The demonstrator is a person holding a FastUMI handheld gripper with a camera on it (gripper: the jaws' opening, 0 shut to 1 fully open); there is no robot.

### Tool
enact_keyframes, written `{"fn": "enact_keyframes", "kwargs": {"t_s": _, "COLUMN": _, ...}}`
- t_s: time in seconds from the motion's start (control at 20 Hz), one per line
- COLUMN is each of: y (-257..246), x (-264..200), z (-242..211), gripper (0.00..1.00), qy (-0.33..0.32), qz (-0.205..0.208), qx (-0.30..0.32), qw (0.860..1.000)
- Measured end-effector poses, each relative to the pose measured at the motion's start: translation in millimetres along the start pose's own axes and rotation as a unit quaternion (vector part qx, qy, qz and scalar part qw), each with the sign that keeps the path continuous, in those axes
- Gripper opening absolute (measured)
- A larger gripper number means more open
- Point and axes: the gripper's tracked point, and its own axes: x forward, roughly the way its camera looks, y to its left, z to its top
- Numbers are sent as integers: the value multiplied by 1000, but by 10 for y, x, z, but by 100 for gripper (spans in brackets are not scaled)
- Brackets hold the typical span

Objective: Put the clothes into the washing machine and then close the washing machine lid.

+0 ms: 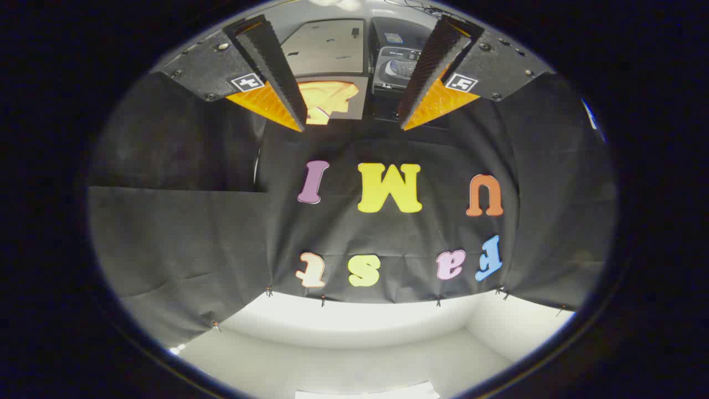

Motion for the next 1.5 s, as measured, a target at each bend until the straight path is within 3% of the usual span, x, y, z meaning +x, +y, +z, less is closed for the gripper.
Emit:
{"fn": "enact_keyframes", "kwargs": {"t_s": 1.0, "y": 169, "x": -28, "z": 143, "gripper": 100, "qy": 4, "qz": -40, "qx": -8, "qw": 999}}
{"fn": "enact_keyframes", "kwargs": {"t_s": 1.5, "y": -239, "x": 267, "z": 215, "gripper": 100, "qy": -3, "qz": -51, "qx": -7, "qw": 999}}
